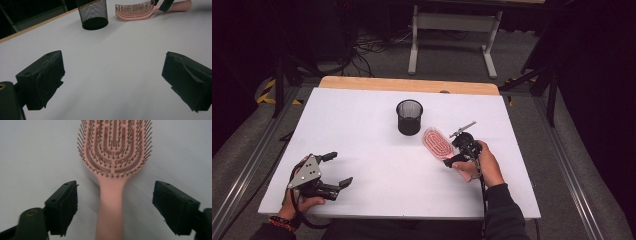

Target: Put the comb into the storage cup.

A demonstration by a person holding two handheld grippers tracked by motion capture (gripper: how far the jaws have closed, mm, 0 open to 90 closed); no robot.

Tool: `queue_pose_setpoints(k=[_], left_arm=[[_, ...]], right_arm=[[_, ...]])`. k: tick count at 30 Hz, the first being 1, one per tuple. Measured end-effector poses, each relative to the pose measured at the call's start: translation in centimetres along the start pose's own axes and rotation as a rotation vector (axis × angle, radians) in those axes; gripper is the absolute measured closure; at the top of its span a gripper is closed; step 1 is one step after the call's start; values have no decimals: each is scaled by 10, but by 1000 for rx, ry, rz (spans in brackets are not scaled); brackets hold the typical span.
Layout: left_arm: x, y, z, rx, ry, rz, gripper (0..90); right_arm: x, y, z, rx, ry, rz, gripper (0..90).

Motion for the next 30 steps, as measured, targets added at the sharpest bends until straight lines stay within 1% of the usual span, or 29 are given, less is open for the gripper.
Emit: queue_pose_setpoints(k=[1, 4, 5, 7, 8, 9, 10, 14, 15, 17, 18, 23, 24, 28, 29, 30], left_arm=[[0, 0, 0, 1, 0, 1, 53], [1, -1, -1, 6, 2, 3, 55], [1, -1, -1, 7, 2, 3, 55], [1, -2, -1, 9, 6, 9, 57], [2, -2, -2, 11, 8, 11, 57], [2, -3, -2, 12, 7, 15, 58], [3, -3, -2, 14, 5, 17, 59], [4, -5, -2, 13, 8, 29, 63], [5, -7, -2, 11, 13, 34, 63], [6, -8, -3, 12, 13, 47, 62], [7, -8, -3, 13, 12, 49, 62], [7, -8, -3, 21, 14, 49, 62], [7, -8, -3, 19, 14, 48, 63], [7, -9, -3, 18, 16, 52, 63], [7, -10, -4, 23, 20, 51, 63], [7, -10, -4, 23, 20, 51, 63]], right_arm=[[1, -2, 1, -8, 0, 8, 248], [4, -8, 1, -7, 14, 37, 316], [5, -9, 0, -1, 14, 34, 325], [4, -8, -2, 9, 9, 23, 404], [4, -7, -5, 25, 12, 18, 449], [4, -7, -6, 25, 2, 14, 469], [4, -6, -7, 29, 3, 12, 485], [2, -7, -5, 28, 32, 22, 545], [0, -7, -4, 23, 42, 31, 597], [-2, -7, -4, 19, 45, 35, 659], [-2, -8, -4, 22, 41, 34, 674], [-2, -8, -3, 28, 51, 28, 694], [-1, -7, -3, 14, 52, 11, 696], [0, -6, -5, -23, 40, -26, 698], [0, -6, -4, -33, 38, -34, 698], [0, -6, -4, -33, 38, -34, 698]])
Point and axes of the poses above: each handheld gripper's, and its own axes: y roughly backward along the jaws, x roughly out of its underside, z roughly to its left, the point moved 10 cm from there along -y, roughly forward along the jaws, and after that the axes turned 1 degree about -x, right-handed, at the moved point
